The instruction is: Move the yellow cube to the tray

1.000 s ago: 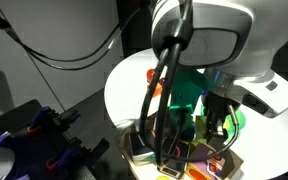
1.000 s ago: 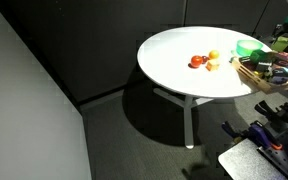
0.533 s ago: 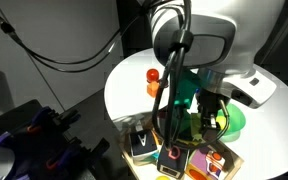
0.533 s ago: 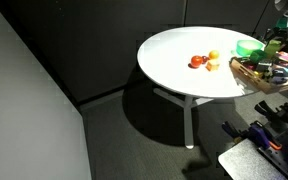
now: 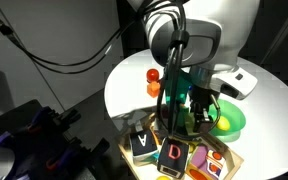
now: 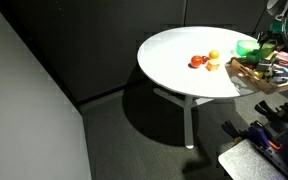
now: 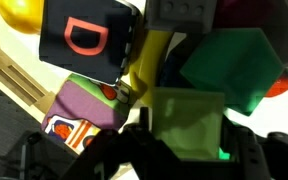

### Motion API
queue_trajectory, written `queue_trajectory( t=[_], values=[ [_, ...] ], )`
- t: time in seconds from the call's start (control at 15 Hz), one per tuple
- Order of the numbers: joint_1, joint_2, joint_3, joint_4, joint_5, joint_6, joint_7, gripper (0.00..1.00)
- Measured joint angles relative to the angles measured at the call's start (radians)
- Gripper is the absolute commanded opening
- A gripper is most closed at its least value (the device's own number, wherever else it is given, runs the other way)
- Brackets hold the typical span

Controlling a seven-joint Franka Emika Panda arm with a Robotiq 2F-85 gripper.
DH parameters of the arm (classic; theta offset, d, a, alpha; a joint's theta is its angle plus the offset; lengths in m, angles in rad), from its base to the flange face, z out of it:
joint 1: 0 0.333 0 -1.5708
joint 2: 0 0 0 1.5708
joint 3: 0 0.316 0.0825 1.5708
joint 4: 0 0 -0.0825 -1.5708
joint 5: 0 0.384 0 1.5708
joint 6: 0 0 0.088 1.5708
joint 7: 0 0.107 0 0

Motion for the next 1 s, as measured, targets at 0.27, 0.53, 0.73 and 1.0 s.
queue_trajectory(
  t=[0.27, 0.53, 0.73, 1.0],
  values=[
    [0.005, -0.008, 0.018, -0.009, -0.01, 0.0, -0.004, 1.0],
    [0.024, -0.046, 0.022, -0.038, -0.022, 0.0, -0.005, 1.0],
    [0.04, -0.093, 0.023, -0.069, -0.034, 0.0, -0.005, 1.0],
    [0.057, -0.154, 0.028, -0.11, -0.048, 0.0, -0.006, 1.0]
  ],
)
